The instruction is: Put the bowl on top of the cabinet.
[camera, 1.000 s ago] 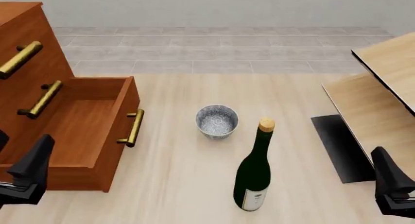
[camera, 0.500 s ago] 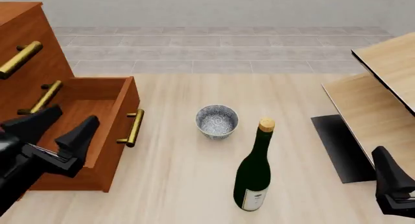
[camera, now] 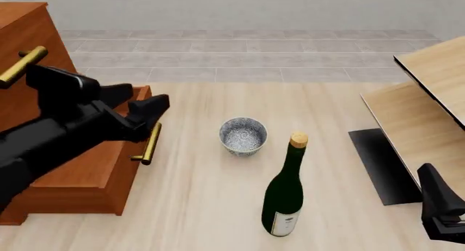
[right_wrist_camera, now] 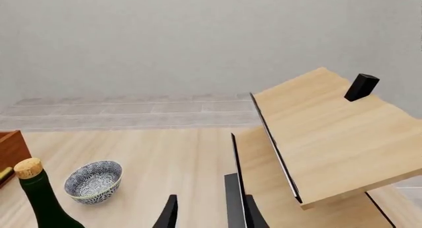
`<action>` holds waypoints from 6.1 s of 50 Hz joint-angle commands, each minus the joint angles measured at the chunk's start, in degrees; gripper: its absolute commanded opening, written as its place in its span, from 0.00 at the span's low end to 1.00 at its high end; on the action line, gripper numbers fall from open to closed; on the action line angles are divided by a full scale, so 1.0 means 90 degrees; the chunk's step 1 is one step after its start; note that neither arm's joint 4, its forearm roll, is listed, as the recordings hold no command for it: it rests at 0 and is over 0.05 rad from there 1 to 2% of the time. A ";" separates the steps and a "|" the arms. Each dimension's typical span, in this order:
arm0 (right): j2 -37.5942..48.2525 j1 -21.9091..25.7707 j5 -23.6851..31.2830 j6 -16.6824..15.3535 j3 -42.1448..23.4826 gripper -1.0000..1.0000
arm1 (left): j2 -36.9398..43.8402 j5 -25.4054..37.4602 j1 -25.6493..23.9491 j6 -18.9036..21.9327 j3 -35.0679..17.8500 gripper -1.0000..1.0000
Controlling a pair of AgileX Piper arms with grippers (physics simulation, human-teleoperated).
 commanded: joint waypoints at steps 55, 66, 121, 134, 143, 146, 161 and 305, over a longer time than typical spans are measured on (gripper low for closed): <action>-0.0013 0.0019 -0.0008 0.0051 0.0002 1.00 | 0.3564 0.1206 0.0455 -0.1754 -0.3172 1.00; -0.0008 0.0032 -0.0014 0.0057 0.0001 1.00 | 0.4141 0.0934 0.0630 -0.1963 -0.3195 1.00; -0.0013 0.0083 -0.0044 0.0005 -0.0001 1.00 | 0.5388 0.0024 0.0330 -0.2499 -0.3008 1.00; -0.0014 0.0091 -0.0039 -0.0010 0.0000 1.00 | 0.5682 -0.0149 0.0293 -0.2568 -0.2989 1.00; -0.0017 0.0072 -0.0054 0.0014 0.0001 1.00 | 0.5799 -0.0225 0.0271 -0.2585 -0.2993 1.00; -0.0018 0.0073 -0.0057 0.0019 0.0002 1.00 | 0.5841 -0.0275 0.0227 -0.2586 -0.2967 1.00; -0.0018 0.0061 -0.0066 0.0031 -0.0001 1.00 | 0.6011 -0.0424 0.0123 -0.2678 -0.2945 1.00; -0.0020 -0.0039 -0.0138 0.0150 -0.0003 1.00 | 0.6029 -0.0927 -0.0150 -0.3006 -0.2721 0.00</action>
